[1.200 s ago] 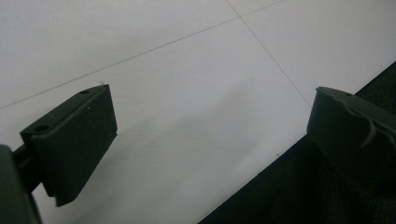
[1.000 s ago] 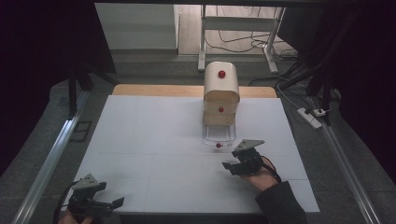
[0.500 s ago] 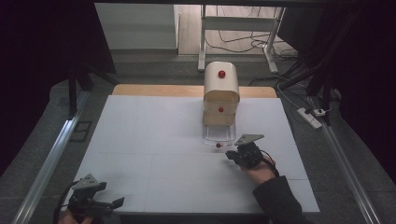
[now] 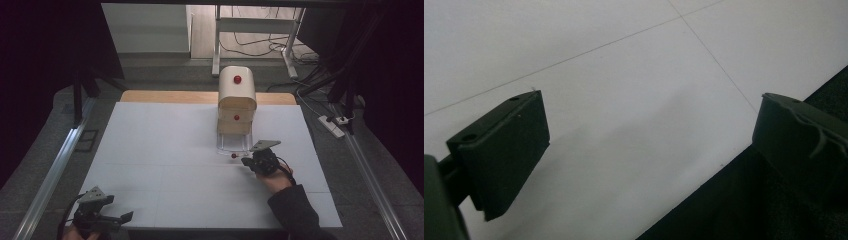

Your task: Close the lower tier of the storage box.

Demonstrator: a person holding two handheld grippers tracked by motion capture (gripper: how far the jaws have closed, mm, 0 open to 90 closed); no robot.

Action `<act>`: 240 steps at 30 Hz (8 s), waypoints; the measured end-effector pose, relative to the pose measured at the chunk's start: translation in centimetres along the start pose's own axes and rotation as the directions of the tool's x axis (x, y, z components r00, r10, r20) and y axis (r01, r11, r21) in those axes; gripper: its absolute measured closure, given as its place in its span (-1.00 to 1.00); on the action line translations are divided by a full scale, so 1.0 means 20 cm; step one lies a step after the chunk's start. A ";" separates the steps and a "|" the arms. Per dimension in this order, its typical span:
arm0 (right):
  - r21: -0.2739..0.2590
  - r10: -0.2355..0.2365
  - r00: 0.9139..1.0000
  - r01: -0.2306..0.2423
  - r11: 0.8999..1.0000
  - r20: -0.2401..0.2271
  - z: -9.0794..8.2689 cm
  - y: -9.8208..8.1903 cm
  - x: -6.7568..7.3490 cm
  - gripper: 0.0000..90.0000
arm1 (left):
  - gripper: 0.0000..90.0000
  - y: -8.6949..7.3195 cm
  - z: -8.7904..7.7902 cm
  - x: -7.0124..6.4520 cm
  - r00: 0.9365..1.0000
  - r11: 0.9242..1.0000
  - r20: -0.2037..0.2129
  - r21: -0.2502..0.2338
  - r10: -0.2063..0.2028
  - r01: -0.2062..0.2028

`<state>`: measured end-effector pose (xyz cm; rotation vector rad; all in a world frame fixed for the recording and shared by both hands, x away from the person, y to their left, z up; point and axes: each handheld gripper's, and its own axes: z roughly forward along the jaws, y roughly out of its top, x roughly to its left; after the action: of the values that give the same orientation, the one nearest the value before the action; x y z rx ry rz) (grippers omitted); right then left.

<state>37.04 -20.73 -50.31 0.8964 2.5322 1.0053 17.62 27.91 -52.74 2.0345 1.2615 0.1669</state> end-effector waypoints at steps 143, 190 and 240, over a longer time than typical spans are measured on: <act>-0.106 0.086 0.991 -0.075 0.992 0.103 0.20 0.23 -0.29 0.92 | -0.94 0.00 0.00 0.00 1.000 1.000 0.004 0.009 0.000 0.000; -0.070 0.079 0.997 -0.079 0.994 -0.001 0.12 0.23 -0.13 -0.13 | -0.93 0.00 0.01 0.00 1.000 1.000 0.006 0.012 0.003 -0.003; -0.058 0.013 0.997 -0.017 0.998 -0.073 0.06 0.19 0.05 -0.93 | -0.93 0.00 0.00 0.00 1.000 1.000 0.010 0.010 0.001 -0.001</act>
<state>38.50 -17.33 -48.66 0.8785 2.5449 1.1302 17.67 27.90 -52.77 2.0423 1.2580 0.1510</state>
